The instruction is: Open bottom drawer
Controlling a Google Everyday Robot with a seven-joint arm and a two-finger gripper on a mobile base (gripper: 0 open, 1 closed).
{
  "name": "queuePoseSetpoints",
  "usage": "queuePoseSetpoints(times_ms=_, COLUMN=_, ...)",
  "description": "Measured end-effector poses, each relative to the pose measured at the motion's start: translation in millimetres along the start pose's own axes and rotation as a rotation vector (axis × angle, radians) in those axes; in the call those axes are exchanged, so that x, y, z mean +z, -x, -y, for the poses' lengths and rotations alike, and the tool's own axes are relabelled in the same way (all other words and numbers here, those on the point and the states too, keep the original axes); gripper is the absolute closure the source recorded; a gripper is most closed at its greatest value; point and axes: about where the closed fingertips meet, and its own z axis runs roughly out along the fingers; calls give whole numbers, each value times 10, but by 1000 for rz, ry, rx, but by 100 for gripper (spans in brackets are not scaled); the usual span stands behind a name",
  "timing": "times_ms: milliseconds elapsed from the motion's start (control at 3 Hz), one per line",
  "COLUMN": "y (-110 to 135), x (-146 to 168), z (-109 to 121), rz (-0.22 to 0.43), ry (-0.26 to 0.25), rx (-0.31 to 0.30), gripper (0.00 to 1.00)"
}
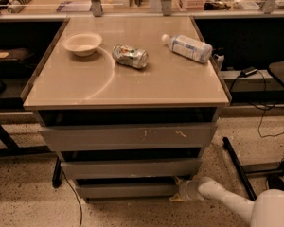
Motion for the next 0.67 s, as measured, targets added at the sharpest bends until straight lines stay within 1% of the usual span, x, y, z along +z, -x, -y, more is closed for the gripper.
queuePoseSetpoints(times_ms=667, y=81, x=-121, z=51, rz=0, ry=0, rx=0, gripper=88)
